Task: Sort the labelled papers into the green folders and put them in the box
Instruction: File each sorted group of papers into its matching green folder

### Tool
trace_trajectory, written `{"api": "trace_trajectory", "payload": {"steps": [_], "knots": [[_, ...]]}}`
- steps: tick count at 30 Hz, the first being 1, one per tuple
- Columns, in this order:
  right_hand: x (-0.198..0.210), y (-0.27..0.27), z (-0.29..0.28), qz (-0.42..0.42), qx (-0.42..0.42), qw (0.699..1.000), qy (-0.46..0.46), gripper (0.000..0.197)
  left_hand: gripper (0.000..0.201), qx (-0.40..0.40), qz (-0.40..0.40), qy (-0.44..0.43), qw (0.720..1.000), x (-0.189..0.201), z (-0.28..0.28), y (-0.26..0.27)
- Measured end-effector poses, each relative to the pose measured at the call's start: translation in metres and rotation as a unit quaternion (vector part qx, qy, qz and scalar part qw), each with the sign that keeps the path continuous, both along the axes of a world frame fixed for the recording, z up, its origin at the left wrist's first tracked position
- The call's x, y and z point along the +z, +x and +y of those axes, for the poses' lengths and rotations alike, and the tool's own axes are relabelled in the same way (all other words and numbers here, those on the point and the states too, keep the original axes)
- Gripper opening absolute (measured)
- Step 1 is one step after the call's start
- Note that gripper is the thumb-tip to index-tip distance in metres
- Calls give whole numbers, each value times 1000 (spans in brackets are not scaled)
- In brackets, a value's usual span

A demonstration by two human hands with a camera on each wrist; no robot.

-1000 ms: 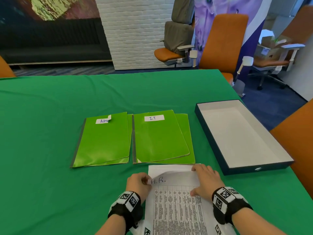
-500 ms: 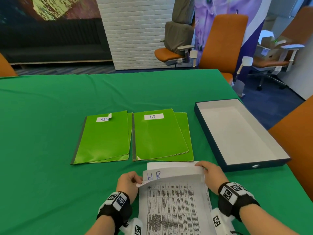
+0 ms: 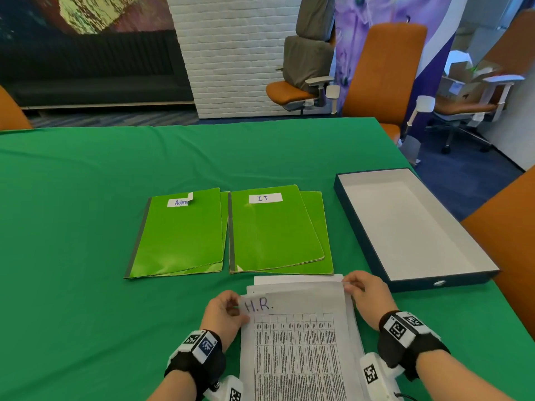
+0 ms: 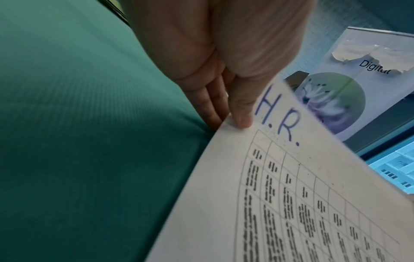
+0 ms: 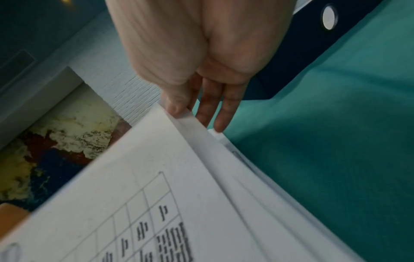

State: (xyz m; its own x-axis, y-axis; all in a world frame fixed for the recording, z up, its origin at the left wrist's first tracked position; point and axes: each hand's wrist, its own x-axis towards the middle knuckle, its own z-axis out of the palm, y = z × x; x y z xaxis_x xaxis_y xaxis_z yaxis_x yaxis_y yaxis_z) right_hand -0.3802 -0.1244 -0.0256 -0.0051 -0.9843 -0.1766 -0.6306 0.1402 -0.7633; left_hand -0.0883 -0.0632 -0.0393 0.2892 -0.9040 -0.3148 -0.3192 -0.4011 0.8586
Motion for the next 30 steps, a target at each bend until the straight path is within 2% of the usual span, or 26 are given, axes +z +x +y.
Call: {"api": "trace_trajectory", "payload": {"steps": [3, 4, 7, 8, 14, 20, 23, 26, 28, 30], "knots": [[-2, -1, -2, -36, -22, 999, -4, 14, 52, 19, 40, -3, 999, 7, 2, -3], [-4, -1, -2, -47, -25, 999, -2, 13, 52, 20, 31, -6, 999, 8, 2, -4], [-6, 0, -3, -62, -30, 998, 5, 13, 23, 27, -23, -13, 999, 2, 0, -2], [-6, -1, -3, -61, -30, 998, 12, 13, 20, 33, -26, -17, 999, 0, 0, -1], [-9, -2, 0, -42, -38, 997, 43, 20, 41, 16, 72, -27, 997, -2, 0, 0], [-3, 0, 3, -21, -45, 999, 6, 15, 22, -16, 46, -27, 998, 3, 4, 2], [1, 0, 6, -40, -37, 999, -2, 21, 12, -25, 34, -28, 999, 1, 2, 2], [4, -1, 8, -90, -36, 995, 6, 25, 13, -35, 29, -33, 998, -2, 0, 1], [5, -2, 12, -147, -22, 988, 42, 27, 17, -33, 60, -34, 997, -4, -1, -1], [6, -5, 16, -168, 5, 983, 70, 37, 22, -24, 98, -28, 994, -6, -1, -2]]}}
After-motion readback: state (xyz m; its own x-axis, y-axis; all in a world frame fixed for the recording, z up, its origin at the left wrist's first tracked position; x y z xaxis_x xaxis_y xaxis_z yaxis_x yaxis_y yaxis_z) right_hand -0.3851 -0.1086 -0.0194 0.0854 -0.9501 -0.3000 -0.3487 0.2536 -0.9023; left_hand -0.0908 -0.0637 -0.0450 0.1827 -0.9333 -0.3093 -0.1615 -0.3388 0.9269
